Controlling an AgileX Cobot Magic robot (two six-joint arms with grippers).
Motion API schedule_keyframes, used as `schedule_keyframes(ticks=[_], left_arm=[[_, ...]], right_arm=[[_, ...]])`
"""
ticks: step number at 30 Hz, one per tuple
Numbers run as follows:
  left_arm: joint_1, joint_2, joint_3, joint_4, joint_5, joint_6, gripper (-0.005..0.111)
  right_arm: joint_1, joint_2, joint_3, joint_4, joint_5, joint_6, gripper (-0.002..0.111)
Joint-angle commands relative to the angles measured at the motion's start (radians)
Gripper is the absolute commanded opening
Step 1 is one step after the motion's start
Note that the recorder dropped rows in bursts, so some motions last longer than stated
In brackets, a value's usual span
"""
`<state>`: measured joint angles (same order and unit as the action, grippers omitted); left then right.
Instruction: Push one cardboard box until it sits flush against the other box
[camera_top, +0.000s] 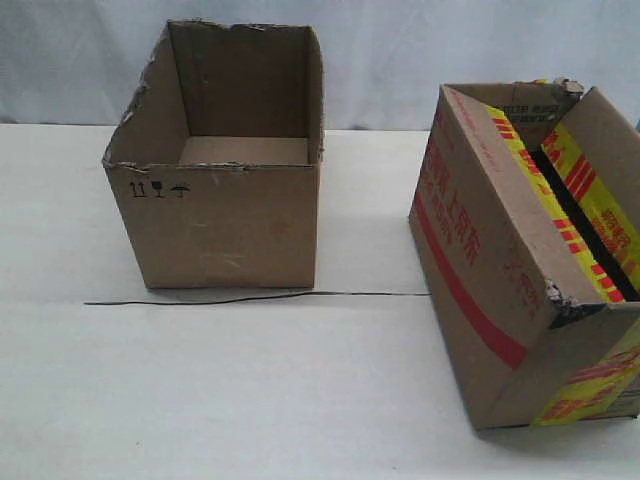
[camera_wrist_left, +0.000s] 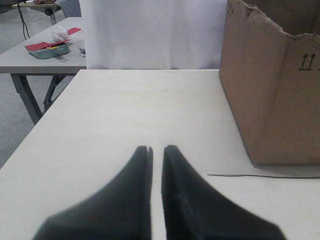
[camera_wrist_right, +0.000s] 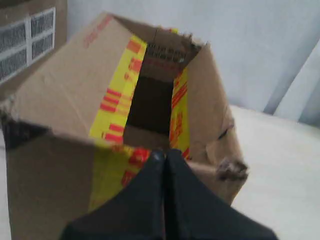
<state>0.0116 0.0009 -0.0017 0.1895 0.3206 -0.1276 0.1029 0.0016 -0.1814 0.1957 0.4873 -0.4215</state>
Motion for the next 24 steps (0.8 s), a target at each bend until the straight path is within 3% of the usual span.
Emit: schedule_keyframes(ticks=[1, 15, 18, 24], left_arm=[[-0.001, -0.001, 0.002, 0.005, -0.016, -0.004, 0.0], [-0.001, -0.001, 0.002, 0.005, -0.016, -0.004, 0.0], [-0.001, -0.001, 0.002, 0.005, -0.016, -0.004, 0.0], [-0.001, -0.001, 0.002, 0.005, -0.016, -0.004, 0.0]], right_arm=[[-0.007, -0.002, -0.113, -0.002, 0.009, -0.001, 0.0], [-0.007, -0.002, -0.208, -0.002, -0.043, -0.001, 0.0], [-0.007, -0.002, -0.208, 0.005, -0.044, 0.078, 0.0], [0.001, 0.11, -0.238, -0.061, 0.214, 0.102, 0.0]])
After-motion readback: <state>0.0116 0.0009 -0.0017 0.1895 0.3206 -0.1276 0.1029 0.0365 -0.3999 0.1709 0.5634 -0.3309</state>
